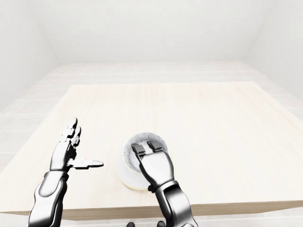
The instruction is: Put the bowl on the plate.
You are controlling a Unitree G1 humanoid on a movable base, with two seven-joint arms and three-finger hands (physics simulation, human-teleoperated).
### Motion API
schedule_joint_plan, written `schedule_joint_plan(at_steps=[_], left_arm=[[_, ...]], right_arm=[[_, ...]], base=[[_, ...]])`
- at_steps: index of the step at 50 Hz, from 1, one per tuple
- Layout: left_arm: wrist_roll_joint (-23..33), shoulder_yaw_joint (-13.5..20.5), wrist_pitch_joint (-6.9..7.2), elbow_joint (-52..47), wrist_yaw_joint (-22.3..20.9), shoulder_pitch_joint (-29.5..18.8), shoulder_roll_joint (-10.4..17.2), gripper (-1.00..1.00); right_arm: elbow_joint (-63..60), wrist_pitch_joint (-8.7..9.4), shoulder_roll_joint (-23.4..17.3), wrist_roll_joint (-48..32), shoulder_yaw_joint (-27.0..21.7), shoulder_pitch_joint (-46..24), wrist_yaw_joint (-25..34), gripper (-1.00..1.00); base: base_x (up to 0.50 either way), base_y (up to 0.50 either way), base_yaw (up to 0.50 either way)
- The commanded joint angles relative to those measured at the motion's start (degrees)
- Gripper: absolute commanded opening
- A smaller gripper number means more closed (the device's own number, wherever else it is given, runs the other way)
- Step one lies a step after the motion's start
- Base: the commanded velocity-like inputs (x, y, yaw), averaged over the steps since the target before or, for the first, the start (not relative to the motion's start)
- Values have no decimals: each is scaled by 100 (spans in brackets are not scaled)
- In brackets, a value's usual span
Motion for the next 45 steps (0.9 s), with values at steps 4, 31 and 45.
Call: schedule_joint_plan(at_steps=[4,31,45], left_arm=[[-10,6,21,-8,3,-17,14,100],[21,24,236,-196,1,-89,35,100],[-7,106,251,-297,-46,-3,45,100]], right_arm=[[-572,0,-19,-148,-247,-17,481,62],[-828,0,186,327,-1235,-157,713,68],[-879,0,211,909,-1850,-65,574,73]], base=[[0,0,0],[0,0,0],[0,0,0]])
